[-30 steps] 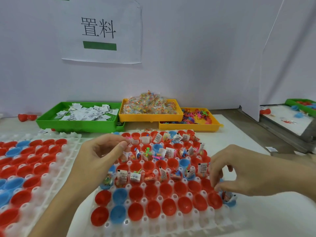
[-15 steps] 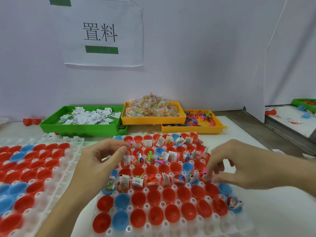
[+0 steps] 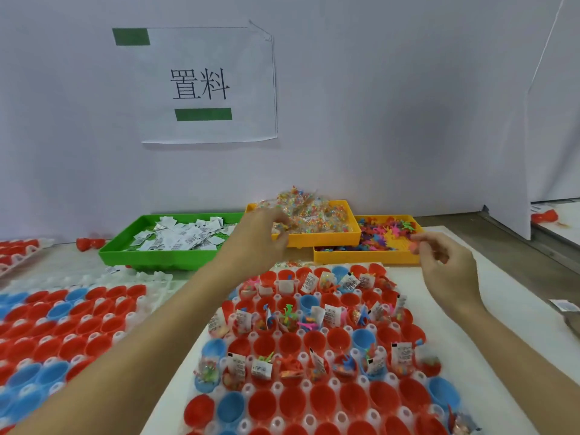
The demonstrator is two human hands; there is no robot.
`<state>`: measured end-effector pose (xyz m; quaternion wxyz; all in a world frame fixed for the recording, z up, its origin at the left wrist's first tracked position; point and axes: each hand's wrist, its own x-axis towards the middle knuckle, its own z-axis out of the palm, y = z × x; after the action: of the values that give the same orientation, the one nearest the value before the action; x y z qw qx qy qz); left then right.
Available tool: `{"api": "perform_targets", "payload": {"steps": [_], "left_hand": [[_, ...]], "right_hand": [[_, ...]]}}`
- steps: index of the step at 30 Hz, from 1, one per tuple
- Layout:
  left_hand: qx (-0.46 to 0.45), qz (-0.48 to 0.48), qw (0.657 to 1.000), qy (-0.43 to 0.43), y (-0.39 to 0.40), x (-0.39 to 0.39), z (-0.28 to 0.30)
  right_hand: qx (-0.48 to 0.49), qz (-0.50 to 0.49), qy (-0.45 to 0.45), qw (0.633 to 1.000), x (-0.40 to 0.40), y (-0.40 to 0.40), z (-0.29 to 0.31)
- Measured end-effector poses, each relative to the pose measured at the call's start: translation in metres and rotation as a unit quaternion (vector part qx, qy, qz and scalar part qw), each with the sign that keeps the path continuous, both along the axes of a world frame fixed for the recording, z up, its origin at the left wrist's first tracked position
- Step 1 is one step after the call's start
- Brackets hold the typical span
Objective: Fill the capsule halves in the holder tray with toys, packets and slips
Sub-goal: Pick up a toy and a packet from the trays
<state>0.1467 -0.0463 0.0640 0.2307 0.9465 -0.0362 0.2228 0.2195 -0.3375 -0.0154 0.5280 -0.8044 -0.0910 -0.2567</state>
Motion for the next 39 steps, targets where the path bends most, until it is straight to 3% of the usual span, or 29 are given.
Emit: {"api": "perform_targets", "payload": {"steps": [8,11,18,23,27,30,34,39], "left_hand": [[0.234,0.030,0.969,0.075,-0.023,0.091,-0.004],[0.260,0.061,0.960,0.089,-0.026,0.101,-0.006],[0.125,0.086,0.988,0.038,-0.020,0.110,-0.005],[-0.089,0.100,0.989,-0.060,-0.036,0.088,0.009],[-0.279,0.009,0.960,-0.015,-0.061,0.038,0.020],[-0.287,-0.079,0.954,0.029,-0.074,-0.012,0.021],[-0.303,-0.129,0.943,0.048,-0.087,-0.062,0.013],[-0.277,-0.043,0.960,-0.003,-0.101,-0.080,-0.005]], "right_hand": [[0.039,-0.026,-0.011,0.999,0.008,-0.012,-0.028],[0.040,-0.015,-0.005,0.999,0.008,-0.012,-0.029],[0.028,-0.002,-0.003,1.000,0.007,-0.009,-0.030],[0.017,-0.008,-0.022,1.000,0.001,-0.006,-0.025],[0.010,0.032,-0.034,0.999,-0.017,0.005,-0.001],[0.025,0.153,-0.016,0.988,-0.043,0.013,0.022],[0.045,0.332,0.022,0.942,-0.080,0.023,0.048],[0.014,0.327,0.040,0.944,-0.090,0.029,0.057]]}}
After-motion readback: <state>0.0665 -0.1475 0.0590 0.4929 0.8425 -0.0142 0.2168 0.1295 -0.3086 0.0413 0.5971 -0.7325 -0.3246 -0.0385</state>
